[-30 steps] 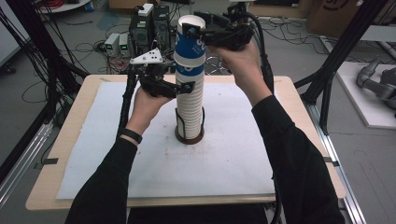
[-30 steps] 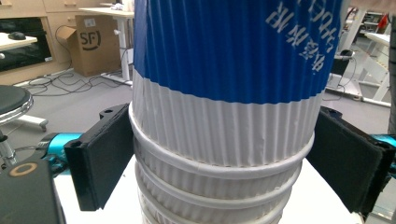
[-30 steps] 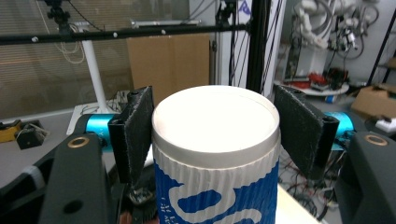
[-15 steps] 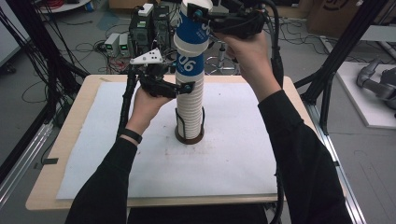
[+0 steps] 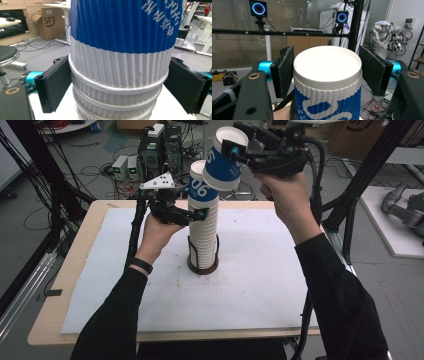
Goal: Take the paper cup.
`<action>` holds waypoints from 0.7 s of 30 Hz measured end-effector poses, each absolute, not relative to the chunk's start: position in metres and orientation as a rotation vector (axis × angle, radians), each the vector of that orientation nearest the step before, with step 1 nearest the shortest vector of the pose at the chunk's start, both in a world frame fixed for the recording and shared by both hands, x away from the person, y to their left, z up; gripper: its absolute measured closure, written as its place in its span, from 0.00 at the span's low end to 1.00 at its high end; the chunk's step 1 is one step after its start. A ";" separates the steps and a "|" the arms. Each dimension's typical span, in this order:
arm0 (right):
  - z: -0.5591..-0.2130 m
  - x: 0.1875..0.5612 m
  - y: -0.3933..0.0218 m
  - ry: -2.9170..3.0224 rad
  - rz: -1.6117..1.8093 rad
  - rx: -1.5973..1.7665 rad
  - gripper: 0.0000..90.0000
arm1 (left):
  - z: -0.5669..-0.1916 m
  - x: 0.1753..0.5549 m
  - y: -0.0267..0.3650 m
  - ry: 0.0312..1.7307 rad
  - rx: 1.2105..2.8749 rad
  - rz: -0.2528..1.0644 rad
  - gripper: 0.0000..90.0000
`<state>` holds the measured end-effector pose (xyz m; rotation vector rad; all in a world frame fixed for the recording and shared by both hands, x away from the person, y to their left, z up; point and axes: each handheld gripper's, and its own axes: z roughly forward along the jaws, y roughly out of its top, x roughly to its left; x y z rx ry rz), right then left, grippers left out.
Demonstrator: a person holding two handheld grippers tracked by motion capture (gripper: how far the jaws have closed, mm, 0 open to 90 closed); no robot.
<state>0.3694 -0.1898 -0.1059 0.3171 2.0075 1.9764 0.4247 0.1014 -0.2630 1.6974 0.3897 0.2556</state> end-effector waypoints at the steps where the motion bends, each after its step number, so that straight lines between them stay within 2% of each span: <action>1: -0.109 0.368 -0.193 2.008 1.977 0.316 0.36 | -0.263 0.425 0.101 0.389 1.698 0.256 0.13; 17: -0.180 0.359 -0.226 2.062 1.998 0.400 0.36 | -0.262 0.422 0.100 0.382 1.728 0.302 0.12; 21: -0.193 0.358 -0.229 2.075 2.001 0.416 0.36 | -0.261 0.420 0.100 0.389 1.726 0.319 0.08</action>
